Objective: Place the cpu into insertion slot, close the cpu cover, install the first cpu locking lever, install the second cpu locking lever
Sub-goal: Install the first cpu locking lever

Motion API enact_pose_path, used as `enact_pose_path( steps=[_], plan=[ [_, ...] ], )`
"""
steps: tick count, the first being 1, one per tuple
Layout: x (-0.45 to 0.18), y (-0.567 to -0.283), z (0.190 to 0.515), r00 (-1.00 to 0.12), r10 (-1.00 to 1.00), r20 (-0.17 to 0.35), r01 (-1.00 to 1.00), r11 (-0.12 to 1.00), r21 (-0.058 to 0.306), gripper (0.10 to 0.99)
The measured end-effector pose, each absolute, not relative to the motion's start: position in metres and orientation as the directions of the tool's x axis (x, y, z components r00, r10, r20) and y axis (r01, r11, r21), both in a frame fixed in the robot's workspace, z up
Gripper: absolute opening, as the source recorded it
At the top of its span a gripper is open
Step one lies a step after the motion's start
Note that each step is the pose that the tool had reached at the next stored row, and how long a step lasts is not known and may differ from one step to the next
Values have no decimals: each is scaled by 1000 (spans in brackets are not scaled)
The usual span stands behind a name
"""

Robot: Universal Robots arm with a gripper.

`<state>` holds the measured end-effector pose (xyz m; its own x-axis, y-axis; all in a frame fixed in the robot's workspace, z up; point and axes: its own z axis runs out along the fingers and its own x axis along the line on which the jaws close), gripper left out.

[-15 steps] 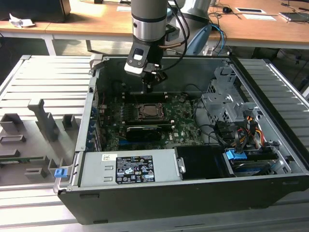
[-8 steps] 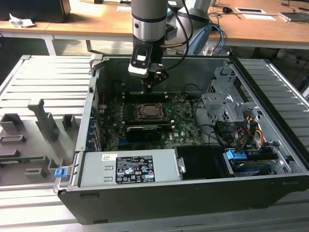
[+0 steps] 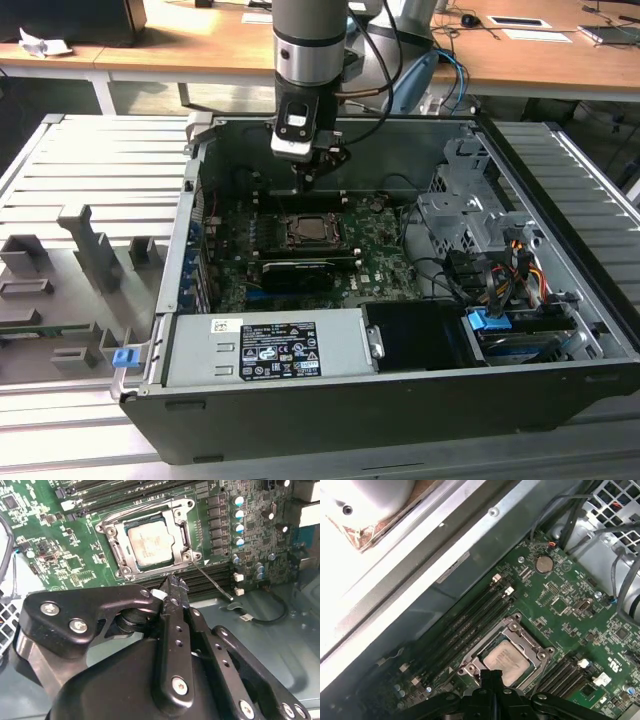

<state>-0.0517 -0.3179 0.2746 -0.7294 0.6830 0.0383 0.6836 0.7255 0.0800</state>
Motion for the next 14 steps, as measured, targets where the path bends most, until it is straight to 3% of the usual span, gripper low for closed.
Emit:
enact_pose_path(
  steps=[8,14],
  plan=[
    [-52,-318,274,-906,422,39,424,902,79,106],
    [-52,-318,274,-944,329,39,331,940,79,106]
  ],
)
